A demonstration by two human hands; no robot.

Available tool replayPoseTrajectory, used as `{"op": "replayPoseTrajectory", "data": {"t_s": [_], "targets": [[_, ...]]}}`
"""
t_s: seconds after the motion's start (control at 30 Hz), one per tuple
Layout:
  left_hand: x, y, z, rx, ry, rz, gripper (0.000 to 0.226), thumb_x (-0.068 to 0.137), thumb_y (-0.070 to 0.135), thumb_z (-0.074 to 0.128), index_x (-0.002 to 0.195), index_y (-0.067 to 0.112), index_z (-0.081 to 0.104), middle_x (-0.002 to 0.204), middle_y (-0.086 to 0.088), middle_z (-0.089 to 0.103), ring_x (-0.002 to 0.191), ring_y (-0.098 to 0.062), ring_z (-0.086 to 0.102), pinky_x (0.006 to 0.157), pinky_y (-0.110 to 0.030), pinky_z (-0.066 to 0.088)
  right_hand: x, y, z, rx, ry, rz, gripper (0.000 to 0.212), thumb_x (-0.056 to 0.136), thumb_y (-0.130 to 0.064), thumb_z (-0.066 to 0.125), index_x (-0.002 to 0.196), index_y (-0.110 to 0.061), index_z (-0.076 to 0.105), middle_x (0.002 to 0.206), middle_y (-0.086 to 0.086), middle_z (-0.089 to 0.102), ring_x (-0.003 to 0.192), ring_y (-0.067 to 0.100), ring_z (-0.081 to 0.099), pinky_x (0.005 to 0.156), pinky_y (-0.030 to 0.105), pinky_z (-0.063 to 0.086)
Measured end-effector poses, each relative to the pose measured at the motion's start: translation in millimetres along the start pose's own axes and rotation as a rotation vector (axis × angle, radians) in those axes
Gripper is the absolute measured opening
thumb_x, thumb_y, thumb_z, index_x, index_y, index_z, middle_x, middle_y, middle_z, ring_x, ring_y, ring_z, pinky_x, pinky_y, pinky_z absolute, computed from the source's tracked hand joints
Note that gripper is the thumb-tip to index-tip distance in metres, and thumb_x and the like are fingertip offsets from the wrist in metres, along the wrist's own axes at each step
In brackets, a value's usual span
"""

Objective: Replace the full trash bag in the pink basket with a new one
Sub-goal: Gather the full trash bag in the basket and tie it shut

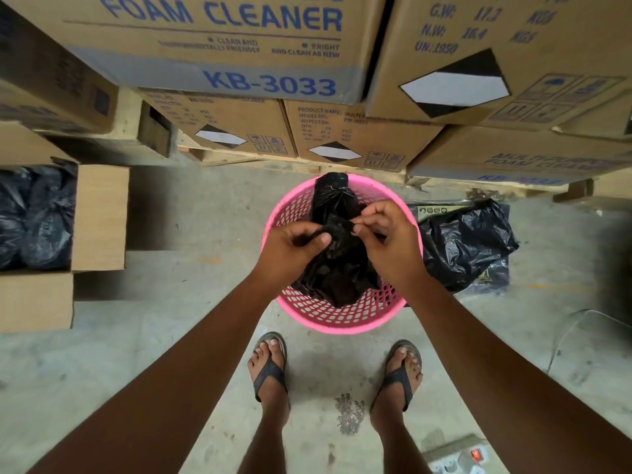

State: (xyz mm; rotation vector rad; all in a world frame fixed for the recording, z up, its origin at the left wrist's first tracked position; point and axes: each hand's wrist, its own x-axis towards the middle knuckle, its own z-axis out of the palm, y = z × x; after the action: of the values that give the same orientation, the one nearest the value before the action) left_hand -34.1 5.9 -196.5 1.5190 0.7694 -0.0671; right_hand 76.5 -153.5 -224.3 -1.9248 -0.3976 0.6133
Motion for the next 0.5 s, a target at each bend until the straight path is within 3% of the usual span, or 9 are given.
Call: {"op": "replayPoseTrajectory", "data": {"t_s": [0.07, 0.17, 0.23, 0.3, 0.4, 0.5], "targets": [[1.8, 0.3, 2.1, -0.008, -0.035, -0.048, 0.021, 0.086, 0.005, 0.07, 0.108, 0.005, 0.069, 0.097, -0.013, 0.072, 0.09, -0.018, 0.069, 0.086, -0.034, 0.056, -1.8, -0.2, 2.5, -0.01, -0.043, -0.013, 0.025, 0.087, 0.0, 0.07, 0.099, -0.017, 0.055, 0.091, -0.004, 0.075, 0.094, 0.007, 0.073, 0.093, 0.031, 0.057], [6.8, -1.1, 1.0, -0.046, -0.089, -0.147, 0.045, 0.084, 0.012, 0.075, 0.122, 0.025, 0.056, 0.106, -0.003, 0.069, 0.093, -0.012, 0.069, 0.081, -0.023, 0.057, -3.2, 2.0, 3.4, -0.041, -0.119, -0.033, 0.027, 0.086, 0.002, 0.07, 0.1, -0.018, 0.057, 0.087, -0.01, 0.071, 0.092, 0.002, 0.071, 0.09, 0.026, 0.057], [9.5, -3.1, -0.7, -0.039, -0.109, -0.157, 0.039, 0.084, 0.011, 0.075, 0.121, 0.016, 0.063, 0.104, -0.006, 0.071, 0.095, -0.018, 0.07, 0.081, -0.023, 0.057, -3.7, 3.1, 3.3, -0.036, -0.167, -0.032, 0.026, 0.086, 0.0, 0.071, 0.102, -0.017, 0.06, 0.085, -0.007, 0.072, 0.089, 0.002, 0.071, 0.088, 0.022, 0.056], [10.2, -5.8, -0.9, -0.009, -0.062, -0.145, 0.027, 0.082, 0.009, 0.076, 0.108, 0.004, 0.071, 0.098, -0.013, 0.074, 0.096, -0.026, 0.072, 0.085, -0.031, 0.058, -4.6, 3.1, 1.9, -0.007, -0.193, -0.022, 0.027, 0.086, -0.002, 0.072, 0.108, -0.015, 0.063, 0.089, -0.003, 0.073, 0.091, 0.004, 0.071, 0.089, 0.02, 0.054], [10.2, -9.1, 1.4, -0.028, 0.014, -0.131, 0.02, 0.077, 0.006, 0.079, 0.095, 0.001, 0.073, 0.085, -0.009, 0.074, 0.081, -0.018, 0.073, 0.081, -0.031, 0.06, -4.7, -0.7, -1.4, 0.06, -0.229, 0.001, 0.035, 0.087, -0.003, 0.072, 0.119, -0.016, 0.066, 0.101, 0.002, 0.072, 0.098, 0.008, 0.071, 0.09, 0.021, 0.055], [9.2, -8.9, 4.7, -0.11, 0.026, -0.102, 0.022, 0.077, -0.001, 0.077, 0.095, -0.01, 0.069, 0.085, -0.006, 0.074, 0.079, -0.014, 0.072, 0.079, -0.027, 0.059, -2.8, -2.3, 0.3, 0.088, -0.183, -0.014, 0.026, 0.087, -0.003, 0.072, 0.099, -0.027, 0.07, 0.099, -0.002, 0.071, 0.092, 0.009, 0.072, 0.084, 0.022, 0.055]]}}
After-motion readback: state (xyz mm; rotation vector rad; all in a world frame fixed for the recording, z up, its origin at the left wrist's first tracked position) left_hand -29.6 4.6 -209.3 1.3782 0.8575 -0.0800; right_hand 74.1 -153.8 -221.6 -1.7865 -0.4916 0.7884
